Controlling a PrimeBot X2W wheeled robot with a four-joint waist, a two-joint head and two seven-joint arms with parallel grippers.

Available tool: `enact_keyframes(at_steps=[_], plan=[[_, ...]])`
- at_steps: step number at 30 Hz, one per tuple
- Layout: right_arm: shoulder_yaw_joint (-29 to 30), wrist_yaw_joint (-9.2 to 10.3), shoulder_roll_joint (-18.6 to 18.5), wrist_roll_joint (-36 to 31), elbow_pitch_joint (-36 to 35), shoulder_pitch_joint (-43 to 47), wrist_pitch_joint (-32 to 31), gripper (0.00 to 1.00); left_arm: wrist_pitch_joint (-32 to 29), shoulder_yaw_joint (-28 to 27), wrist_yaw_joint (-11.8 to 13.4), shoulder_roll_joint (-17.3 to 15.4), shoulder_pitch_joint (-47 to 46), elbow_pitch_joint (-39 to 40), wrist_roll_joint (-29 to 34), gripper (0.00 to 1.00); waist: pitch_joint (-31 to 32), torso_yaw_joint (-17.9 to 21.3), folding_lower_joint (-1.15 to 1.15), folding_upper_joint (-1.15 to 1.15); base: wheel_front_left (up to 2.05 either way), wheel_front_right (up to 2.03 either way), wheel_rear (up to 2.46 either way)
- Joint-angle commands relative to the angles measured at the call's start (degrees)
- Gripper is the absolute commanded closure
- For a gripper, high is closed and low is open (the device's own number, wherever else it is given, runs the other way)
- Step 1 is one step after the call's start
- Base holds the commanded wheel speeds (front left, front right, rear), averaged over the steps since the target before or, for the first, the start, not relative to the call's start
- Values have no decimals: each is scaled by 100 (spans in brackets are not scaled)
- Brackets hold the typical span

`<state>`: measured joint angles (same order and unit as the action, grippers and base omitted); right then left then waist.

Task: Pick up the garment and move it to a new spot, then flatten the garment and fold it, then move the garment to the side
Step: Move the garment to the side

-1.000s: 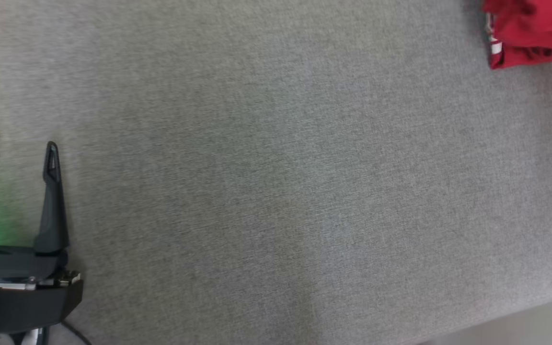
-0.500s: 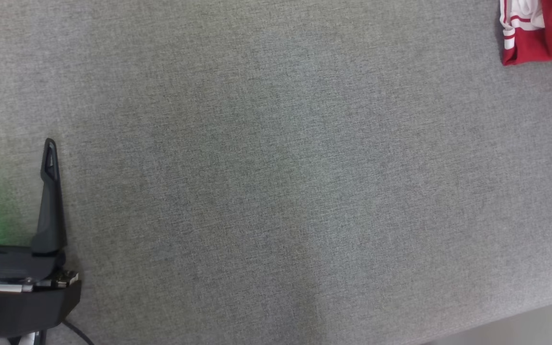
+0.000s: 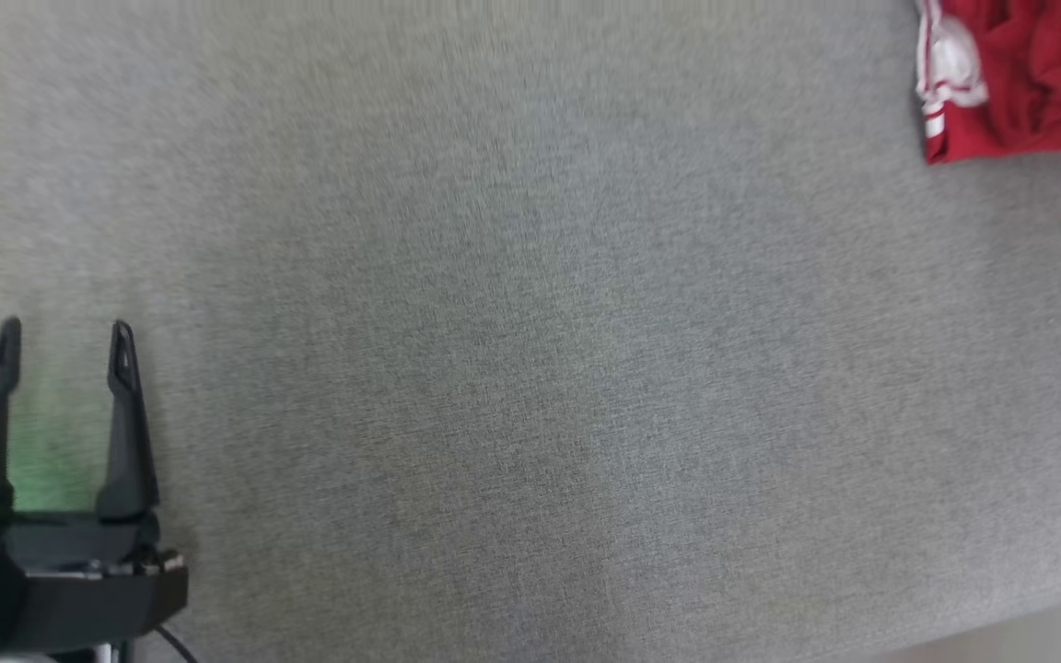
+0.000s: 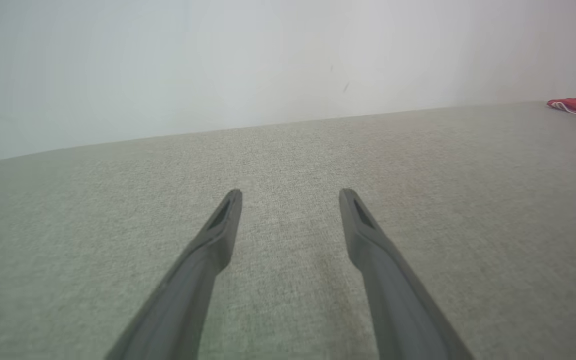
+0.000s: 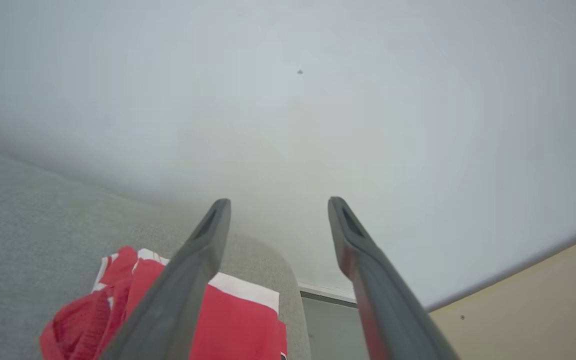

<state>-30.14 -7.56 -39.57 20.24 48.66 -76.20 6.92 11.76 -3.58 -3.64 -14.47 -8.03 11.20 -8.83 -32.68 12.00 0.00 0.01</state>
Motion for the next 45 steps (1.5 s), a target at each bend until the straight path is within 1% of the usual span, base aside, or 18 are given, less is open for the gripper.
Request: enact_keyframes(at_steps=[1,4,10,14,20,28,29,37,45], plan=[[29,16,106,8,-34,109,80,0,51,0,20,50,107,-50,-38,0,521,-174,0,-1,0,0,0],[215,16,436,36,-63,322,302,0,139,-5,55,134,256,-219,-95,0,901,-281,0,-1,0,0,0],[598,16,1006,0,-163,989,535,0,212,-17,117,256,564,-447,-185,0,1512,-498,0,-1,0,0,0],[903,16,1299,-50,-312,1592,665,0,248,-15,148,323,696,-639,-254,0,1827,-664,0,-1,0,0,0],[1391,16,1693,-309,-723,2613,777,0,272,32,142,376,826,-841,-312,0,2153,-865,0,-1,0,0,0],[2014,16,2159,-510,-1689,4036,819,0,302,54,162,419,987,-994,-322,0,2497,-1034,0,-1,0,0,0],[2014,16,2159,-510,-1689,4036,819,0,302,54,162,419,987,-994,-322,0,2497,-1034,0,-1,0,0,0],[2391,15,2588,-679,-2783,5389,726,0,316,131,148,454,1046,-1145,-367,0,2735,-1137,0,-1,0,0,0],[2584,15,2998,-744,-3592,6545,559,0,326,240,120,499,1130,-1349,-404,0,2969,-1215,0,-1,0,0,0]])
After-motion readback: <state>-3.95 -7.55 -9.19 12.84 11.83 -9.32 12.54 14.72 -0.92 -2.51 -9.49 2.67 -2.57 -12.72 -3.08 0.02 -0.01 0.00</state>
